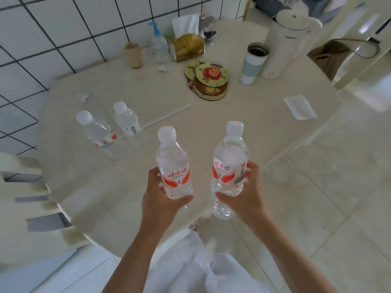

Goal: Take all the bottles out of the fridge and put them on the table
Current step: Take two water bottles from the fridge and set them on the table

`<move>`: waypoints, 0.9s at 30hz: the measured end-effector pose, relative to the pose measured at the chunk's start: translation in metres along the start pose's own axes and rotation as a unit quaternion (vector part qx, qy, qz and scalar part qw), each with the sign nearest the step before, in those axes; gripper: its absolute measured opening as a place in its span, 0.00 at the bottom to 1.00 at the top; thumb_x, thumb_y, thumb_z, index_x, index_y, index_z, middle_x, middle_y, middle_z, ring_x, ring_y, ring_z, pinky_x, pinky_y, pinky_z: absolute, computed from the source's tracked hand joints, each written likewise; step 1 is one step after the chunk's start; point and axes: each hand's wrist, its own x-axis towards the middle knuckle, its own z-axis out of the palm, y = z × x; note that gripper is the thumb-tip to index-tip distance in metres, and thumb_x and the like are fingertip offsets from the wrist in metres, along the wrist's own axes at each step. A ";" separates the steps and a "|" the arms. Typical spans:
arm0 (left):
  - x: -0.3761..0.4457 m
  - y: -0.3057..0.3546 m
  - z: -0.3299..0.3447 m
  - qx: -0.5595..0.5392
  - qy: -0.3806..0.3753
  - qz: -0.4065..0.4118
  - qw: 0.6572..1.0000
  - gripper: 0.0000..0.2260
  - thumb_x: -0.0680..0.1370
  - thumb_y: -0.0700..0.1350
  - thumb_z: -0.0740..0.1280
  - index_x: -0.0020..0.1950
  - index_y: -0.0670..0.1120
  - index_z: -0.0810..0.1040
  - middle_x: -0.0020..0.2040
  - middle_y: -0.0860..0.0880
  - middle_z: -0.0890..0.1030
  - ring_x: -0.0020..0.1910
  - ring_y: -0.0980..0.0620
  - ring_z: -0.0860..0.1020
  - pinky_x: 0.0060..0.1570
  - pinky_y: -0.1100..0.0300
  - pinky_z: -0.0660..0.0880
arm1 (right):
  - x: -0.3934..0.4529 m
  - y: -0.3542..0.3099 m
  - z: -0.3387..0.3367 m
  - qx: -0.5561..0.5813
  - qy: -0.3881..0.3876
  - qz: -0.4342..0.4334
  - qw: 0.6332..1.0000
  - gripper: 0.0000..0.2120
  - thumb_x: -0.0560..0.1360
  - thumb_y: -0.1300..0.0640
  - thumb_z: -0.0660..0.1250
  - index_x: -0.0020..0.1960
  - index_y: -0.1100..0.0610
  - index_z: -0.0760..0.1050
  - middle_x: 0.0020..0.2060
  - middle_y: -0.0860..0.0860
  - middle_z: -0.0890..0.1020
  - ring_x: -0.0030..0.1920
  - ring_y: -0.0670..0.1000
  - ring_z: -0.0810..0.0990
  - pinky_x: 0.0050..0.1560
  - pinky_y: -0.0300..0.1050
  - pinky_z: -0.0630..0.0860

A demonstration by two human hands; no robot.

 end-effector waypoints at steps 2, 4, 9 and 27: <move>0.028 0.009 -0.002 -0.008 0.019 0.007 1.000 0.36 0.57 0.40 0.83 0.55 0.58 0.67 0.47 0.62 0.80 0.47 0.59 0.81 0.48 0.58 0.78 | 0.025 -0.012 0.010 -0.008 -0.002 -0.005 1.000 0.39 0.58 0.65 0.80 0.58 0.46 0.60 0.47 0.41 0.72 0.43 0.33 0.74 0.41 0.26 0.69; 0.059 0.015 -0.003 -0.025 0.037 0.016 0.999 0.36 0.57 0.37 0.82 0.52 0.62 0.67 0.46 0.64 0.79 0.45 0.66 0.80 0.43 0.72 0.75 | 0.052 -0.023 0.021 -0.013 -0.014 -0.002 1.000 0.38 0.59 0.64 0.80 0.58 0.47 0.60 0.46 0.41 0.73 0.42 0.32 0.74 0.41 0.25 0.68; 0.116 0.029 0.000 -0.033 0.085 0.026 0.995 0.37 0.59 0.36 0.82 0.52 0.65 0.66 0.47 0.66 0.76 0.44 0.75 0.75 0.40 0.80 0.68 | 0.111 -0.039 0.047 -0.041 -0.037 0.007 0.998 0.30 0.58 0.56 0.81 0.53 0.46 0.68 0.44 0.42 0.77 0.48 0.47 0.77 0.48 0.41 0.73; 0.238 0.011 0.043 -0.029 0.182 -0.032 0.982 0.33 0.63 0.37 0.80 0.61 0.52 0.69 0.48 0.65 0.77 0.45 0.61 0.76 0.40 0.80 0.68 | 0.271 -0.056 0.121 -0.044 -0.077 -0.089 0.992 0.37 0.60 0.58 0.81 0.57 0.42 0.61 0.51 0.45 0.73 0.51 0.46 0.73 0.48 0.32 0.68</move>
